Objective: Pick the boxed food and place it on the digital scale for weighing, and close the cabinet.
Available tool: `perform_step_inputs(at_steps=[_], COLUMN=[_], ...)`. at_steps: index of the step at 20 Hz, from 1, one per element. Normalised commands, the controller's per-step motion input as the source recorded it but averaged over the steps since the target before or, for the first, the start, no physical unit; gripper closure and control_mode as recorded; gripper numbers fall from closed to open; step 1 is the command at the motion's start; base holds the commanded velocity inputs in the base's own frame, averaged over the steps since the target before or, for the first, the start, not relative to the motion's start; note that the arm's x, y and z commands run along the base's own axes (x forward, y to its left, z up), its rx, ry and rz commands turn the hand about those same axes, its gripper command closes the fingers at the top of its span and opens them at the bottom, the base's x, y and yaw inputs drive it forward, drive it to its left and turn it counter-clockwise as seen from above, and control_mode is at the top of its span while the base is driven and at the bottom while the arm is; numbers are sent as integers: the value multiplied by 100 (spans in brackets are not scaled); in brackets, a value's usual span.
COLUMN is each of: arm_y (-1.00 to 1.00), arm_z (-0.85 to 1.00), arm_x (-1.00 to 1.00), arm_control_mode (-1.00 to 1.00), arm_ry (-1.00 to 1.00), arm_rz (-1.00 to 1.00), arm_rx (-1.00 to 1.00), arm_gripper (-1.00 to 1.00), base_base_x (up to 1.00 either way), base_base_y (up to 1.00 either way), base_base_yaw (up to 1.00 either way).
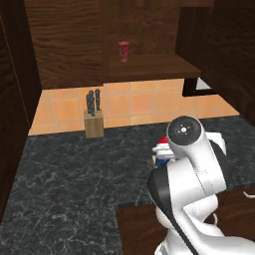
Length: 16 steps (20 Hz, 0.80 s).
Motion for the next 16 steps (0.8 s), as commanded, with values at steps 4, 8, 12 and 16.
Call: perform_step_inputs(at_steps=[4, 8, 12, 16], arm_y=[9, 0, 13, -3], arm_z=[28, 30, 38, 47], arm_x=[-64, -61, -51, -37], arm_control_mode=[-100, -100, -100, -100], arm_ry=[11, 1, 0, -1], arm_rz=[7, 0, 0, -1], arm_rx=[0, 0, 0, 4], arm_gripper=[-100, -100, -100, -100], base_base_x=[0, 0, 0, 0], base_base_y=[0, 0, 0, 0], base_base_yaw=[0, 0, 0, 0])
